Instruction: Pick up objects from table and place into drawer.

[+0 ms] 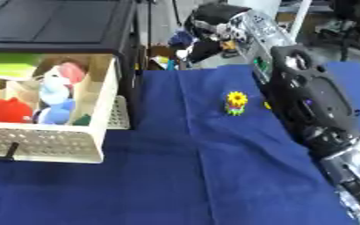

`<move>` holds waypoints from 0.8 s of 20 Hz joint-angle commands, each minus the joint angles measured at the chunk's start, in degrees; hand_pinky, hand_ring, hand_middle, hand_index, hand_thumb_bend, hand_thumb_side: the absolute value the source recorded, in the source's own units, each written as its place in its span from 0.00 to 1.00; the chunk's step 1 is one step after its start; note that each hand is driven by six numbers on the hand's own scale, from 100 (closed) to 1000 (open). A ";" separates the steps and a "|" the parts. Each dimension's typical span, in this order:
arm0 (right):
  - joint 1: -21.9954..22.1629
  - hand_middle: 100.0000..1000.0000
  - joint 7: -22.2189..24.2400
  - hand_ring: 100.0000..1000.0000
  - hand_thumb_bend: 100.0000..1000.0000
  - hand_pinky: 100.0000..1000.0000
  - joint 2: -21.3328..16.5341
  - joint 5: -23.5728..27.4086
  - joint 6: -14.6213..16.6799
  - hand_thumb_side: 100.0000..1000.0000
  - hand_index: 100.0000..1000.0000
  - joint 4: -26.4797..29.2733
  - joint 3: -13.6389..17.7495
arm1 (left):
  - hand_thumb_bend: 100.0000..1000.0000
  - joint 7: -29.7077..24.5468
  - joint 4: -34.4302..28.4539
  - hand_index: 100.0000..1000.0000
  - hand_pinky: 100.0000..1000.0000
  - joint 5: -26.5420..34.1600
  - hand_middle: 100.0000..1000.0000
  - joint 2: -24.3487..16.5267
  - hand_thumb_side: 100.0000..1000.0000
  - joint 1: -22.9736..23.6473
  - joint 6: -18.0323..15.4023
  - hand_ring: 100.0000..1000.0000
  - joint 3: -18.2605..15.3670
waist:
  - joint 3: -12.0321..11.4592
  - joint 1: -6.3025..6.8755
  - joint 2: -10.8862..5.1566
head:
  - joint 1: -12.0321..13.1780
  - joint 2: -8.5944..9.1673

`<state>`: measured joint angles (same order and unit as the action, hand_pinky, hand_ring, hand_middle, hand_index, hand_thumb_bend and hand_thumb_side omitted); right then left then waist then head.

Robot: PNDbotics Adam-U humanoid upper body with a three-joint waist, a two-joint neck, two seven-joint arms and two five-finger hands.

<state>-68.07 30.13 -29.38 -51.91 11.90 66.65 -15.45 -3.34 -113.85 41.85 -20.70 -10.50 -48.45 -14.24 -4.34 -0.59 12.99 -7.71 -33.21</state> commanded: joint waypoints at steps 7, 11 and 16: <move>-2.82 0.27 3.22 0.66 0.06 0.56 -2.68 11.66 -4.79 0.75 0.35 17.01 -0.80 | 0.10 0.08 -0.75 0.86 0.55 0.53 0.70 -2.21 1.00 -0.21 -0.12 0.69 -0.11 | -0.35 -0.08 -1.57 | -0.04 -0.53; -3.95 0.27 4.21 0.66 0.06 0.56 -1.14 13.46 -6.02 0.75 0.34 19.25 -1.38 | 0.10 0.03 -0.75 0.86 0.55 0.75 0.70 -2.29 1.00 -0.37 -0.01 0.69 -0.02 | -0.87 -0.19 -1.62 | -0.34 -0.51; -5.44 0.27 5.21 0.66 0.05 0.56 2.06 14.71 -6.46 0.76 0.34 20.45 -2.26 | 0.10 -0.12 -0.75 0.86 0.55 1.11 0.70 -2.24 1.00 -0.78 0.21 0.69 0.15 | -1.61 -0.33 -1.48 | -0.92 -0.41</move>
<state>-71.94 35.18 -27.39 -37.97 5.67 85.88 -17.98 -3.39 -113.85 42.68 -21.19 -10.69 -48.38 -14.11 -5.92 -1.17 12.53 -8.35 -33.64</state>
